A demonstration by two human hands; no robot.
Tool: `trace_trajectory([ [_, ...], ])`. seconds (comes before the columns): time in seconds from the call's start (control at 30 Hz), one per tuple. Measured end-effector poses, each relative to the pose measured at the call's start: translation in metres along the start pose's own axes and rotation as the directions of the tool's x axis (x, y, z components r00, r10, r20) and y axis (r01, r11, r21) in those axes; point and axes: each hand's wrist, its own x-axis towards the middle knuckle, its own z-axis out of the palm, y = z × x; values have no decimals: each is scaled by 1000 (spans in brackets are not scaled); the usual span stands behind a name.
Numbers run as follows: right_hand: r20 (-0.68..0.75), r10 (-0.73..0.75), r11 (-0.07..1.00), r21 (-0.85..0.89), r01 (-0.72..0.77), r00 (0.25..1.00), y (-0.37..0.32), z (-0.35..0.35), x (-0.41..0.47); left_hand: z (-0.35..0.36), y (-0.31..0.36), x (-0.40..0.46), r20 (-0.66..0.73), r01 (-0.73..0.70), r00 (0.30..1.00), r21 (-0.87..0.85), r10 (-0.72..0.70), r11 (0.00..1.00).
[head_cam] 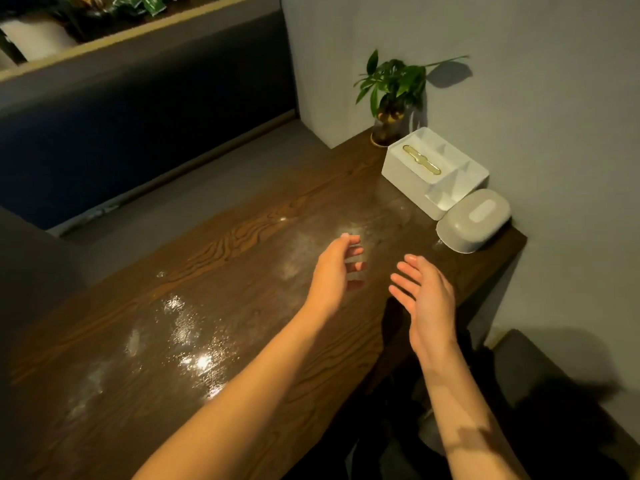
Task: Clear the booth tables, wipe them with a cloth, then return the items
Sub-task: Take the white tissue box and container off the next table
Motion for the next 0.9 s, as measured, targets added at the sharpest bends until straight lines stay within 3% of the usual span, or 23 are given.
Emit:
trace_trajectory([
  [0.3, -79, 4, 999, -41, -7, 997, -47, -61, 156, 134, -29, 95, 69, 67, 995, 68, -72, 995],
  [0.47, -185, -15, 999, -34, 9, 983, -75, -94, 243, 202, -51, 158, 141, -2, 989, 309, -44, 951],
  [0.57, -218, 5, 995, -92, -26, 976, -78, -107, 284, 234, -72, 190, 185, 6, 980, 352, -75, 936],
  [0.67, -205, 48, 983, -165, -83, 978, -73, -115, 302, 245, -84, 207, 102, 71, 989, 300, -107, 951],
  [0.9, -100, 191, 972, -118, -203, 976, -63, -127, 337, 270, -95, 234, -15, 165, 986, 235, -166, 958],
])
